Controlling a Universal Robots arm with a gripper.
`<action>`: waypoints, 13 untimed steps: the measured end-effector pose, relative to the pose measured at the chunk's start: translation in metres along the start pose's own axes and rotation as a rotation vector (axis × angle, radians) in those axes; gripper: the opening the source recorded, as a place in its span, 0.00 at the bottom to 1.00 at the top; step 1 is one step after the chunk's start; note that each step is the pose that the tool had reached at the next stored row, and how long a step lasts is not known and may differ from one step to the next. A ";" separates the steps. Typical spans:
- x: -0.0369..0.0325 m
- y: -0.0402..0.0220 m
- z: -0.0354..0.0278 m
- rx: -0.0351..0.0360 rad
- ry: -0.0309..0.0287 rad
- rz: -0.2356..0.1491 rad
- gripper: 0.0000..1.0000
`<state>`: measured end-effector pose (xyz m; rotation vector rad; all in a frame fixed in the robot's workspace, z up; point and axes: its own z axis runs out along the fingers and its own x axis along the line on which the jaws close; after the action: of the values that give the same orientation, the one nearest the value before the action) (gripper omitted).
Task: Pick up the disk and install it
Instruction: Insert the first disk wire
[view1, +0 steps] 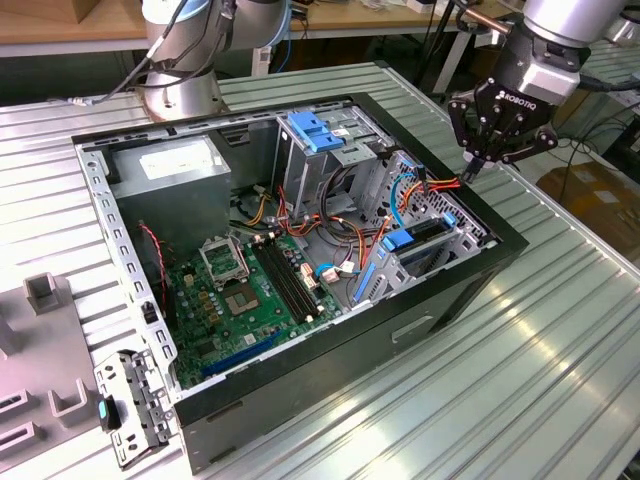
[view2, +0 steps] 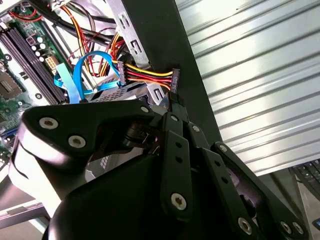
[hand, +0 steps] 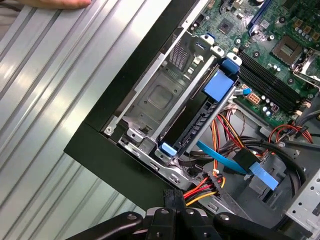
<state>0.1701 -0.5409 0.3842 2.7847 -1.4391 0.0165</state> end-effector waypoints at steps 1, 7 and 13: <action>0.0000 0.0000 0.0000 0.0000 0.0000 0.000 0.11; -0.0012 -0.0019 0.0006 0.0003 0.0000 -0.028 0.11; -0.0047 -0.0080 0.0033 0.0009 0.0001 -0.071 0.11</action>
<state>0.1739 -0.5324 0.3808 2.8345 -1.3392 0.0169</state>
